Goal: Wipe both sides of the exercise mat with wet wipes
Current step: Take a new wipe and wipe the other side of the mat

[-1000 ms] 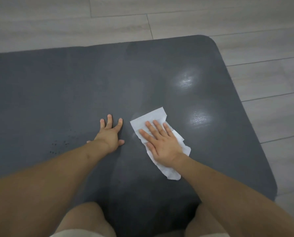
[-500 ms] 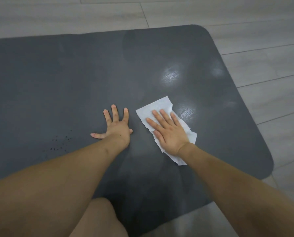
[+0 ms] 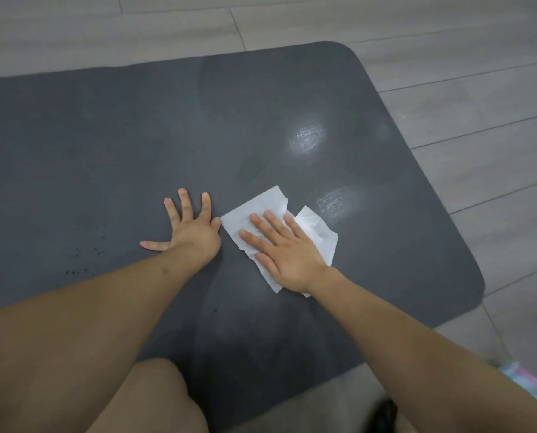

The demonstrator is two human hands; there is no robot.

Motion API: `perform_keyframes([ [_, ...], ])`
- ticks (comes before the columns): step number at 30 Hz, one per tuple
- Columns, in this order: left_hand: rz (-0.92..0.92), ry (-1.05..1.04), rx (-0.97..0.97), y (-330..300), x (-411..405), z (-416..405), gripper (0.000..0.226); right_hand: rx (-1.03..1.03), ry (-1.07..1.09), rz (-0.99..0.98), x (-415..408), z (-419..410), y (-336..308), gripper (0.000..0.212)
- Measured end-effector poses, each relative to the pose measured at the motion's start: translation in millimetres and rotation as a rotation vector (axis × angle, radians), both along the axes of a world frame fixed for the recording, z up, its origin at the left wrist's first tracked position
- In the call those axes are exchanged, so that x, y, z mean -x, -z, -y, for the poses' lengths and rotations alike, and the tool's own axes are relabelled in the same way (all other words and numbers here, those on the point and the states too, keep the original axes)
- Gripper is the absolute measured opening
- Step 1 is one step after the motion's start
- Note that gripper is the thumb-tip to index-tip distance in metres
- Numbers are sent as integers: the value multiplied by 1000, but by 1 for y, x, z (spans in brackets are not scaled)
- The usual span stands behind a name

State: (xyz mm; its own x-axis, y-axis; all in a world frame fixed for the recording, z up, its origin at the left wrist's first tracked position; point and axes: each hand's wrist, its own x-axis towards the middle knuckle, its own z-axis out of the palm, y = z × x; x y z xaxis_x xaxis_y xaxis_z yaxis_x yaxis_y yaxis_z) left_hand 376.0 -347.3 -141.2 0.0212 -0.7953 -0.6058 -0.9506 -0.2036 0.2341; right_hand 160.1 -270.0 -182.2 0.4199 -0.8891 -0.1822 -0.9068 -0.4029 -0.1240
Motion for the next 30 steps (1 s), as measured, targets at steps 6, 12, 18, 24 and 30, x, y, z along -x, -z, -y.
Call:
perform_keyframes([
  [6, 48, -31, 19, 10, 4, 0, 58, 2, 0, -8, 28, -1, 1, 55],
  [12, 57, -36, 13, 8, 7, -3, 58, -50, 40, -49, 68, -37, -8, 58],
  [18, 44, -46, 5, 6, 8, -7, 58, -76, 31, -34, 74, -44, -16, 62],
  [24, 36, -40, -34, 4, 8, -5, 59, 3, -41, -112, 70, -43, -19, 59],
  [30, 41, -36, -36, 6, 7, -5, 59, 141, -76, -90, 66, -35, -29, 52],
])
